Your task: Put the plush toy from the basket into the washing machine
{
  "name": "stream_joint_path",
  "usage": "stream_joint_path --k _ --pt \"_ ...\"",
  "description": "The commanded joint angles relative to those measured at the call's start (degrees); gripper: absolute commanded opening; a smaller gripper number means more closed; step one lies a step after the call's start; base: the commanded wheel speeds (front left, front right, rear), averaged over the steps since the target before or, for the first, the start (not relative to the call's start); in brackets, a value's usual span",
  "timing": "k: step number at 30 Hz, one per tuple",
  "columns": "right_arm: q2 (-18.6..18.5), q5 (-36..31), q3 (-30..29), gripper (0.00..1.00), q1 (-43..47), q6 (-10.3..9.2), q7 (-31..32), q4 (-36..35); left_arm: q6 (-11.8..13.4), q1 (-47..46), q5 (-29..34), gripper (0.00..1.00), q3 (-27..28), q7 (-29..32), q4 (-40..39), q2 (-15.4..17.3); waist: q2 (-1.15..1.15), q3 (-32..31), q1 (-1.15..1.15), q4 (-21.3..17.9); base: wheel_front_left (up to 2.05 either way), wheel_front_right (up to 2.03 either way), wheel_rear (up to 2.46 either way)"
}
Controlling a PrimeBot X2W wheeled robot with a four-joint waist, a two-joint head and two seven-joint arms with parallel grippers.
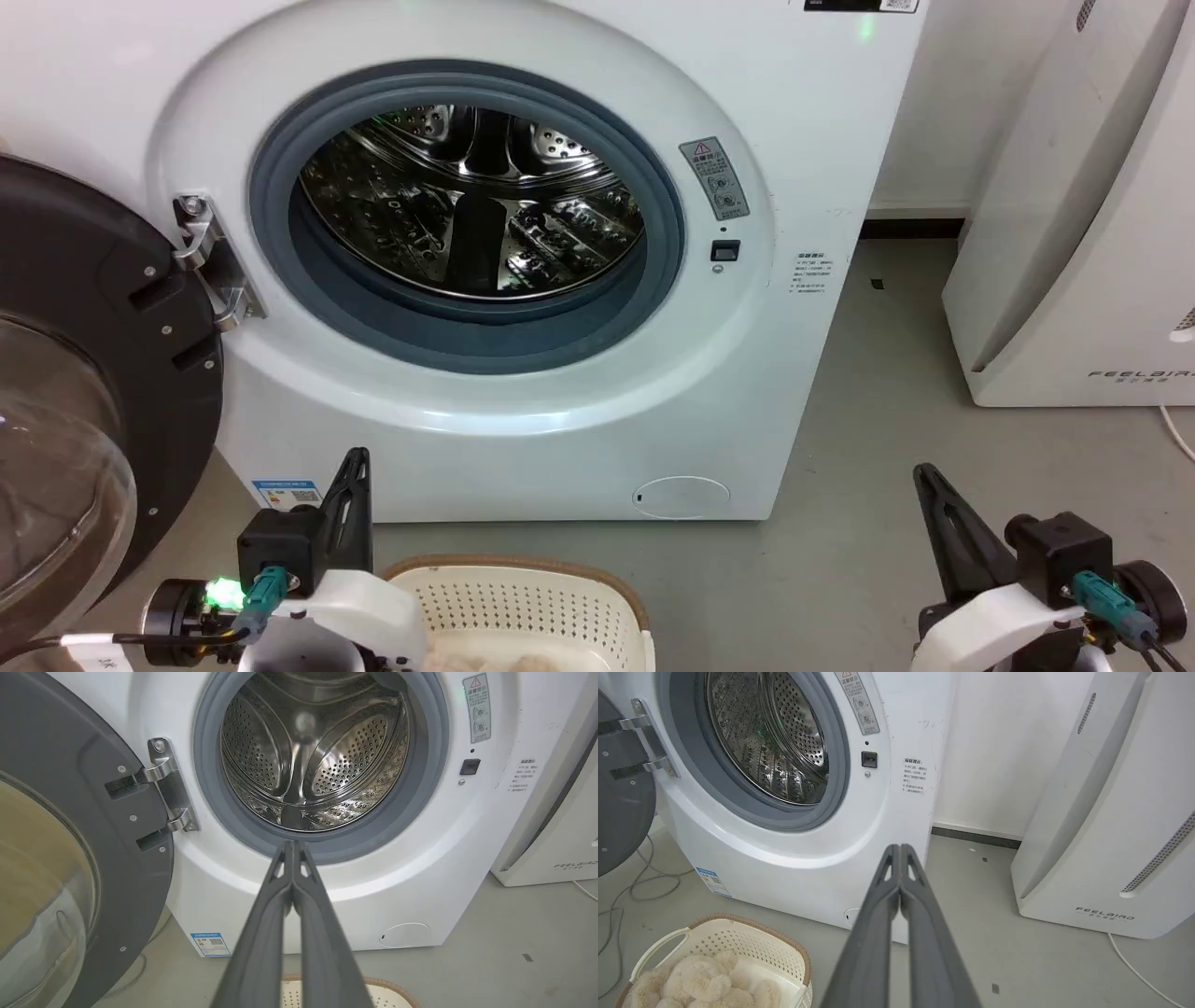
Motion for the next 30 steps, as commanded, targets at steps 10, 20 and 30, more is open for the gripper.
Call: stream_joint_path --k 10,20,30 --pt "0.0 -0.4 0.0 0.00 -0.8 -0.04 0.1 -0.2 -0.2 0.8 0.1 0.00 0.1 0.0 -0.3 0.0 0.00 0.0 0.00 0.0 0.00 0.00 0.00" --pt "0.0 0.3 -0.2 1.00 0.0 0.01 -0.2 0.0 0.2 0.0 -0.1 1.00 -0.1 -0.2 0.1 0.0 0.00 0.0 0.00 0.0 0.00 0.00 0.00" --pt "0.0 1.9 -1.0 1.00 0.0 0.01 -1.4 -0.3 1.3 -0.7 -0.2 1.00 -0.9 -1.4 0.7 0.0 0.00 0.5 0.00 0.0 0.00 0.00 0.00"
